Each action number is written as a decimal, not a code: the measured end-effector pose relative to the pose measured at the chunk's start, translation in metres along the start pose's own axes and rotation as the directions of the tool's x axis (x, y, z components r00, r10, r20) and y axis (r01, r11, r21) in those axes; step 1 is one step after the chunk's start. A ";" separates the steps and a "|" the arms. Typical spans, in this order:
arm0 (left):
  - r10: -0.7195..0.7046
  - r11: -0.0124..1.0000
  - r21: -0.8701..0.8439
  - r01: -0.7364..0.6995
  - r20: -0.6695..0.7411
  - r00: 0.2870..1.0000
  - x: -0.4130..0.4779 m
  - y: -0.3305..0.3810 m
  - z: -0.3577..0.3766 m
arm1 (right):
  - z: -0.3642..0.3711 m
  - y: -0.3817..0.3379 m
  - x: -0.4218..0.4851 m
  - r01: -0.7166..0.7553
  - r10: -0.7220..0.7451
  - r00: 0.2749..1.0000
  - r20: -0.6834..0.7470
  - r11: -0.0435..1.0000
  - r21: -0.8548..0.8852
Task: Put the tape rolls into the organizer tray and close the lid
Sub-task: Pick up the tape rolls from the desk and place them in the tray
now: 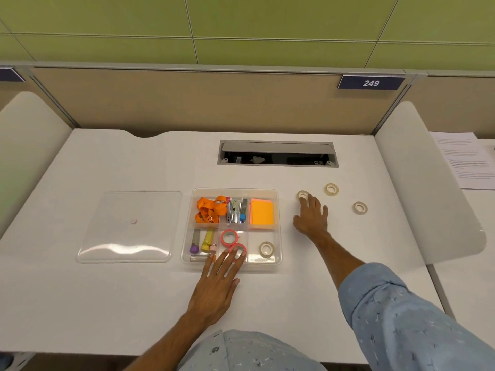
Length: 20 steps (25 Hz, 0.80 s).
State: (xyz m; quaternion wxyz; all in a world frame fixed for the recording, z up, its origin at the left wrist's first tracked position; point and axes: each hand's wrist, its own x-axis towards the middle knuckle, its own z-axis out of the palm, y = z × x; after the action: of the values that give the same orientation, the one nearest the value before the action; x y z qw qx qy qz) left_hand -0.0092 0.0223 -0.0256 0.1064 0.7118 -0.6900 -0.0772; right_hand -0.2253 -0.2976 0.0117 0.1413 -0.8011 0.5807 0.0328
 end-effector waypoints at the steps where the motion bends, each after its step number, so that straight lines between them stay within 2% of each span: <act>1: -0.002 1.000 0.001 0.002 -0.001 1.000 0.000 0.000 0.000 | 0.005 0.001 -0.005 0.008 -0.008 0.999 -0.035 1.000 0.005; 6: 0.000 1.000 0.010 0.000 0.015 1.000 0.000 0.000 0.000 | 0.023 0.004 -0.037 0.029 -0.016 0.981 -0.192 0.998 0.062; 12: 0.001 1.000 0.006 -0.002 0.028 1.000 0.000 0.000 -0.003 | 0.023 -0.006 -0.072 0.012 0.010 0.981 -0.192 0.993 0.114; 16: 0.001 1.000 -0.004 -0.001 0.033 0.999 0.001 0.000 -0.003 | 0.009 -0.021 -0.092 0.003 0.096 0.949 -0.300 0.950 0.312; 18: -0.005 1.000 -0.002 0.005 0.035 0.999 0.000 0.000 -0.002 | -0.001 -0.031 -0.102 0.094 0.050 0.924 -0.380 0.931 0.352; 20: -0.008 1.000 0.002 0.008 0.035 0.999 0.001 0.001 -0.002 | -0.008 -0.042 -0.110 0.244 -0.101 0.914 -0.392 0.910 0.335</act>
State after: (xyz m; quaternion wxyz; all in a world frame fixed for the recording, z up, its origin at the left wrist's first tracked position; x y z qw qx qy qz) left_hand -0.0096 0.0218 -0.0234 0.0933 0.7131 -0.6891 -0.0895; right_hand -0.2227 -0.1863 0.0516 0.1842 -0.7998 0.5175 -0.2422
